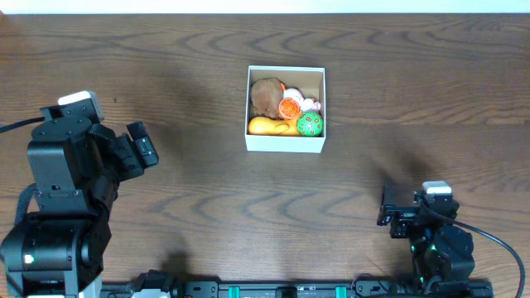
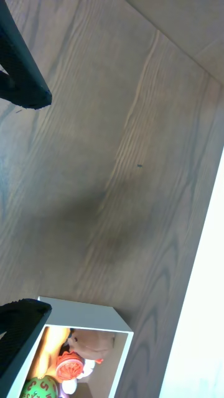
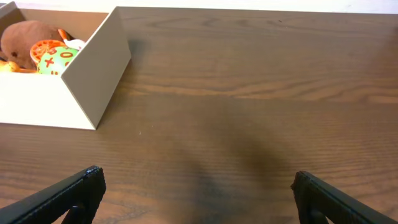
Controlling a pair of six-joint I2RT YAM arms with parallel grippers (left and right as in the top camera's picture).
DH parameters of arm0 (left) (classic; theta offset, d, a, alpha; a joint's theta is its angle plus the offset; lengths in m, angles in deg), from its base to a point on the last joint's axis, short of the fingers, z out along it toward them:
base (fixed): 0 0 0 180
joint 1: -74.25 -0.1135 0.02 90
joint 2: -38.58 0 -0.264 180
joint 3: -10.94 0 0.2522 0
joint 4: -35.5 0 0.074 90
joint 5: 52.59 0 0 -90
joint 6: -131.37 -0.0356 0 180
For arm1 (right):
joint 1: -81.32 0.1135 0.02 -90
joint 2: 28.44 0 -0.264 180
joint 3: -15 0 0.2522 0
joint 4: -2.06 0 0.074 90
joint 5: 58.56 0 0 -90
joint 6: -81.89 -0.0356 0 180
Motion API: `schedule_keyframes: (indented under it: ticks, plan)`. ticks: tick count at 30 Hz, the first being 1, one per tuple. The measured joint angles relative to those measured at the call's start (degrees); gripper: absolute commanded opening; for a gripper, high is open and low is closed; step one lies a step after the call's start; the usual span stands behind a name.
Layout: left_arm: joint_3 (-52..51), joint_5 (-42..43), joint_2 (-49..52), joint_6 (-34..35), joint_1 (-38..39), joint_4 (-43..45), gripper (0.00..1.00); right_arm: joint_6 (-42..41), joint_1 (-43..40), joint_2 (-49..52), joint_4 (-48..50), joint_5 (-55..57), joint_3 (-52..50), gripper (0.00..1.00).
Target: Pack container
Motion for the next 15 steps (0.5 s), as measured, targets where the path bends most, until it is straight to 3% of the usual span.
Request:
schedule_keyframes:
  ticks: [15]
  plan:
    - [0.0, 0.0, 0.0, 0.3, 0.0, 0.0, 0.98, 0.0, 0.0, -1.1, 1.2, 0.0, -2.9, 0.99]
